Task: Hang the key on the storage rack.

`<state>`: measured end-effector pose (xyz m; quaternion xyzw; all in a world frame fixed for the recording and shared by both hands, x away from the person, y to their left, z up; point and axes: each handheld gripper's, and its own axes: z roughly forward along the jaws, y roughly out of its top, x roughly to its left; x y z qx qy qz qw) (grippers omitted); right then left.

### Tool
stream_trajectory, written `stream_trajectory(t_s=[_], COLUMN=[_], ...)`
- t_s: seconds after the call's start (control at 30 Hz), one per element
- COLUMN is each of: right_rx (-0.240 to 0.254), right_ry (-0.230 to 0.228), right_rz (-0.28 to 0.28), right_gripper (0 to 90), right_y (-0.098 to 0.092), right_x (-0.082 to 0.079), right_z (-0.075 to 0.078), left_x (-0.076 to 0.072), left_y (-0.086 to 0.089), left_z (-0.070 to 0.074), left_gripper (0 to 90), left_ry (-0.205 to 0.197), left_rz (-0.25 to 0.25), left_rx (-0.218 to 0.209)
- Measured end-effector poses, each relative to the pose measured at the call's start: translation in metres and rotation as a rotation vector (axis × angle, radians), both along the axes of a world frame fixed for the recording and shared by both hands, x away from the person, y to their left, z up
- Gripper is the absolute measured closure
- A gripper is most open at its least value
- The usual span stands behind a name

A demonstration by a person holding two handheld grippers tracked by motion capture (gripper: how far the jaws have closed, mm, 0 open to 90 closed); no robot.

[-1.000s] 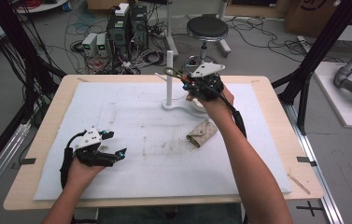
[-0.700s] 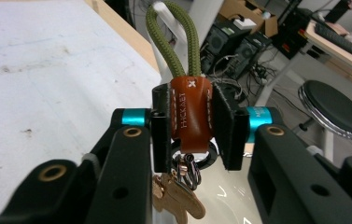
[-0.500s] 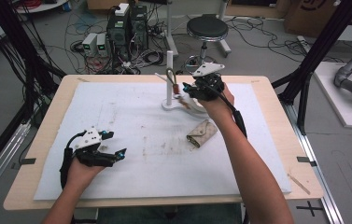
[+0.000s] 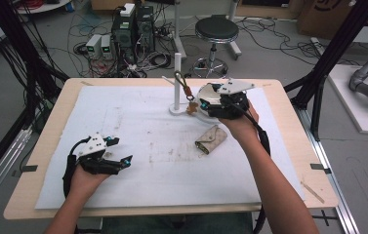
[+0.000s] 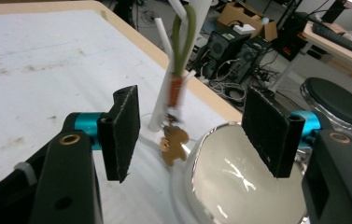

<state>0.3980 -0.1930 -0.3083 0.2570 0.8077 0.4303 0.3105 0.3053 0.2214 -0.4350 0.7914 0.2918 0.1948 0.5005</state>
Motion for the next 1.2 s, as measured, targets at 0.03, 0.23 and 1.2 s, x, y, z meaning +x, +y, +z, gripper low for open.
stream_trajectory(t_s=[0.03, 0.23, 1.2], right_rx=[0.000, 0.058, 0.213], right_ry=[0.000, 0.012, 0.067], right_rz=[0.000, -0.005, -0.052], right_gripper=[37.2, 35.2, 21.9], right_y=[0.000, -0.027, -0.087], right_x=[0.000, -0.019, -0.082], right_z=[0.000, -0.013, -0.085], left_x=[0.000, 0.001, 0.002], left_y=[0.000, 0.000, 0.003], left_z=[0.000, 0.000, 0.000], left_gripper=[16.6, 16.6, 16.6], left_ry=[0.000, 0.000, -0.006], left_rz=[-0.001, 0.002, 0.003], left_rx=[0.002, 0.007, -0.018])
